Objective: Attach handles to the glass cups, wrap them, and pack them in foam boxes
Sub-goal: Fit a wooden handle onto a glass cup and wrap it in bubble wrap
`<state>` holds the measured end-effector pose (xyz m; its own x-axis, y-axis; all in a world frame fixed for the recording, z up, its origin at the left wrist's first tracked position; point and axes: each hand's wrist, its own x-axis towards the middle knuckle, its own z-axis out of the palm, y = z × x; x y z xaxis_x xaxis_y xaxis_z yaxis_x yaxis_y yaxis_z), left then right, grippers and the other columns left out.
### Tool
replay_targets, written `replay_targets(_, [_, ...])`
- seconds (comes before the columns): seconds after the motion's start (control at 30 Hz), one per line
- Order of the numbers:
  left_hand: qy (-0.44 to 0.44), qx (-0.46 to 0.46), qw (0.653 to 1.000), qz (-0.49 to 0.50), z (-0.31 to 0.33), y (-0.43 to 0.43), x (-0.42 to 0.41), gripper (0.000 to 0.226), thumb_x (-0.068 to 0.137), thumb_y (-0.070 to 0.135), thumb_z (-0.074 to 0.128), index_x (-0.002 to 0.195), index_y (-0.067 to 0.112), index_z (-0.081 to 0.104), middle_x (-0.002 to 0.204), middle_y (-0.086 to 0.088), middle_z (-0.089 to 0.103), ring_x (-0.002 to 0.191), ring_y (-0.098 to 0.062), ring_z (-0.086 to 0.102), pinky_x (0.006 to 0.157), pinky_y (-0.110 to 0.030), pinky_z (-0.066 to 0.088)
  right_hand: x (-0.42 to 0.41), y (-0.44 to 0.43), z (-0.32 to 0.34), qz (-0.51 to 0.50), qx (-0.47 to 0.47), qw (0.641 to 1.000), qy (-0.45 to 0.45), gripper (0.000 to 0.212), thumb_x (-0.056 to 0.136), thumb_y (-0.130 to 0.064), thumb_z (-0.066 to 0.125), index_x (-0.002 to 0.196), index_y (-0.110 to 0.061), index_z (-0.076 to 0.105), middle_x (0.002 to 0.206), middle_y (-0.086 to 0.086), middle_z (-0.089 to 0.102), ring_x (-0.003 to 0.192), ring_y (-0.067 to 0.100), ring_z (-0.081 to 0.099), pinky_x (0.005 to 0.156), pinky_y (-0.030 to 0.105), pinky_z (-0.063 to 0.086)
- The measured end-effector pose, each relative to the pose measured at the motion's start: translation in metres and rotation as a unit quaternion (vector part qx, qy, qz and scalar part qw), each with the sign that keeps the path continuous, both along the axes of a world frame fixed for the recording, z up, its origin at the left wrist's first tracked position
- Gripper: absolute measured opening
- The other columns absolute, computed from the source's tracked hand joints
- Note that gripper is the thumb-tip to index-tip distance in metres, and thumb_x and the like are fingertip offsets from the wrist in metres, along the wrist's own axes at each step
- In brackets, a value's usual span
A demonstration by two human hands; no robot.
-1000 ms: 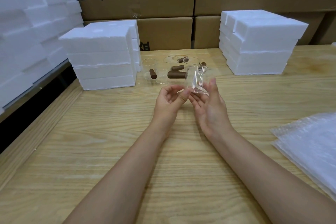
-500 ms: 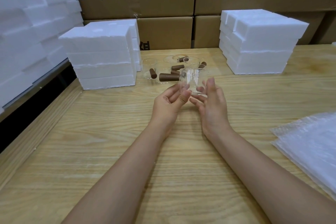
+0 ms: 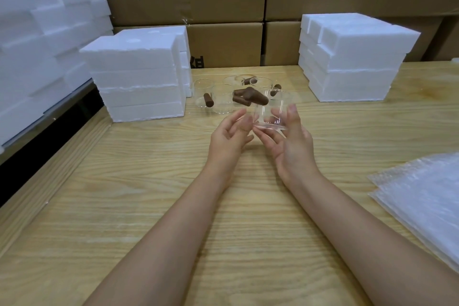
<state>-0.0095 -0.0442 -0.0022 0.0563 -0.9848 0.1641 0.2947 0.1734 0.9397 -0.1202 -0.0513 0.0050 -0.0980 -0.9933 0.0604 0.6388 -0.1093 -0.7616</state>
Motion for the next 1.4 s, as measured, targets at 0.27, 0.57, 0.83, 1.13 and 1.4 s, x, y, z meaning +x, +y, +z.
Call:
replay_targets(0.27, [-0.047,-0.001,0.999,-0.022,0.0007,0.0028,0.0000,0.045,0.075,0.047,0.059,0.105,0.015,0.069,0.113,0.000,0.070,0.103,-0.009,0.067,0.086,-0.021,0.052,0.0032,0.0026,-0.0007,0.024,0.017,0.999,0.038,0.043,0.089,-0.047,0.052,0.100,-0.008,0.064,0.107,0.003,0.064,0.080,0.021,0.070,0.066,0.028,0.056])
replay_targets(0.57, [-0.029,0.013,0.999,0.030,-0.0008,-0.0016,-0.0001,0.055,0.076,0.040,0.066,0.116,0.003,0.066,0.098,0.000,0.073,0.095,-0.011,0.068,0.087,-0.026,0.055,0.0031,0.0010,0.0007,-0.048,-0.013,0.988,0.147,0.027,0.086,-0.048,0.053,0.102,-0.027,0.055,0.095,0.000,0.056,0.084,0.016,0.059,0.062,0.025,0.053])
replay_targets(0.83, [-0.016,0.011,0.999,0.031,0.0004,0.0005,-0.0004,0.037,0.072,0.032,0.073,0.102,0.012,0.067,0.102,-0.009,0.072,0.094,-0.012,0.069,0.080,-0.026,0.057,0.0026,-0.0012,0.0005,-0.011,-0.034,0.996,0.083,0.023,0.091,-0.036,0.056,0.105,-0.019,0.059,0.100,0.004,0.066,0.091,0.020,0.063,0.076,0.029,0.051])
replay_targets(1.13, [0.003,0.030,0.999,-0.031,0.0015,0.0014,0.0021,0.043,0.081,0.047,0.068,0.111,0.016,0.067,0.103,-0.001,0.072,0.093,-0.013,0.066,0.082,-0.023,0.052,0.0050,0.0044,0.0012,0.085,-0.019,0.996,0.036,0.032,0.100,-0.030,0.041,0.103,-0.010,0.065,0.101,0.008,0.068,0.086,0.024,0.065,0.075,0.033,0.056])
replay_targets(1.4, [-0.013,0.024,1.000,-0.009,0.0014,0.0025,0.0009,0.037,0.064,0.047,0.074,0.083,0.015,0.074,0.084,-0.003,0.071,0.080,-0.016,0.066,0.072,-0.026,0.054,0.0065,0.0039,0.0002,0.057,-0.015,0.986,0.157,0.031,0.101,-0.026,0.039,0.093,-0.012,0.065,0.078,-0.003,0.071,0.064,0.018,0.067,0.060,0.030,0.057])
